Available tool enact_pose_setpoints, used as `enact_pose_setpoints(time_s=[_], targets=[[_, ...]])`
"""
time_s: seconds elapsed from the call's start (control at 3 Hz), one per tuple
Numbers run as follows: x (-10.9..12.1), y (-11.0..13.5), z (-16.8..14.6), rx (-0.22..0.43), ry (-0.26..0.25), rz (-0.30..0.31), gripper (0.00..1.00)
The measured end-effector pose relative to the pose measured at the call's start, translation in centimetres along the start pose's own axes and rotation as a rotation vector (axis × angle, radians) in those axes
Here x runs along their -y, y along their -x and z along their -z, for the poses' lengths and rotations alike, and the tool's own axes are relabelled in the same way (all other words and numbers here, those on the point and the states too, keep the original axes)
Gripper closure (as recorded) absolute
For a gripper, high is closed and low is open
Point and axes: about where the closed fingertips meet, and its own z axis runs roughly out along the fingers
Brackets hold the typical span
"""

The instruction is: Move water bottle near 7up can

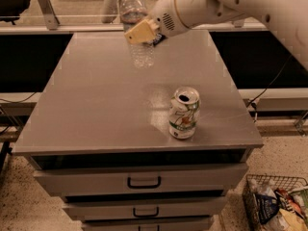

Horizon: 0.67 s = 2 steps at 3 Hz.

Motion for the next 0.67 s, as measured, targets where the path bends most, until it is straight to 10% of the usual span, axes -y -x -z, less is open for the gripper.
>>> enact_pose_setpoints(time_s=[0.67], targets=[[2.1, -4.3, 7.3, -0.004, -0.015, -0.043, 1.0]])
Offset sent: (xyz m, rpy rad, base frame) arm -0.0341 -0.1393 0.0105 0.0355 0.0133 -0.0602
